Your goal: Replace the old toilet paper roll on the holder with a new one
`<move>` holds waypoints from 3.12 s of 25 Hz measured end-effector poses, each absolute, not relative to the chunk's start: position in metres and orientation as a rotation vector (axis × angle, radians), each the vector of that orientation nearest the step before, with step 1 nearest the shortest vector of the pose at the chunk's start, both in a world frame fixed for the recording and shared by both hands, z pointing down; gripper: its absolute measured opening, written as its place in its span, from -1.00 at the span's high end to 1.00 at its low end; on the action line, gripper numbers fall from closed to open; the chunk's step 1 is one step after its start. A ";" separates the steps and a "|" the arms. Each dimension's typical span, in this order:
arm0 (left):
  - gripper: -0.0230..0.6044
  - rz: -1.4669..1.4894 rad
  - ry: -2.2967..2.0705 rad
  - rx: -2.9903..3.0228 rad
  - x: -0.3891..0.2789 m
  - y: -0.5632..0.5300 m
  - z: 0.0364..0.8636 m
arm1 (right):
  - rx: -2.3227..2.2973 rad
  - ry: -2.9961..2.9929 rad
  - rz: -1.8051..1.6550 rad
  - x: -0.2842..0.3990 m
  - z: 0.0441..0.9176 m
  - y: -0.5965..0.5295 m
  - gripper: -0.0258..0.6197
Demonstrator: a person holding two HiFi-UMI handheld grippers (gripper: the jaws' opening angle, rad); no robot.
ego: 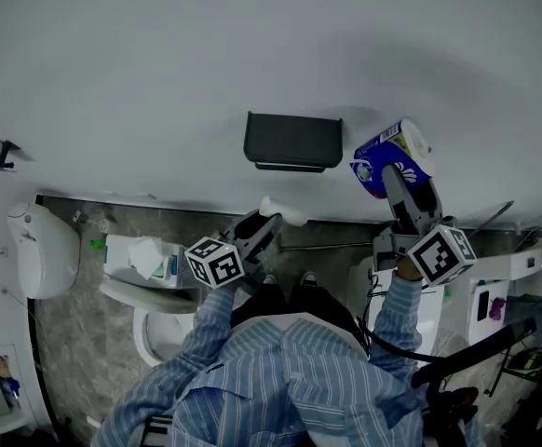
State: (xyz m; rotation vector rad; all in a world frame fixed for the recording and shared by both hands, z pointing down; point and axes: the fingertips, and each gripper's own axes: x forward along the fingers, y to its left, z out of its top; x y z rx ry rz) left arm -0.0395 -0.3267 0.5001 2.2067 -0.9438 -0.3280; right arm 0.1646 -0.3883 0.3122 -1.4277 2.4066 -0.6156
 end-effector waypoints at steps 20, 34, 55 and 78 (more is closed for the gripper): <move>0.44 -0.338 -1.075 2.149 -0.063 -0.309 0.507 | -1.187 2.119 -1.157 0.150 0.417 -0.405 -0.37; 0.44 -0.379 -1.104 2.140 -0.083 -0.309 0.506 | -1.012 1.865 -1.340 0.124 0.433 -0.425 -0.37; 0.44 -0.399 -1.082 2.152 -0.107 -0.305 0.503 | -0.800 2.000 -1.541 0.012 0.451 -0.389 -0.35; 0.44 -0.377 -1.083 2.150 -0.119 -0.292 0.506 | -0.607 1.992 -1.641 -0.016 0.457 -0.389 -0.34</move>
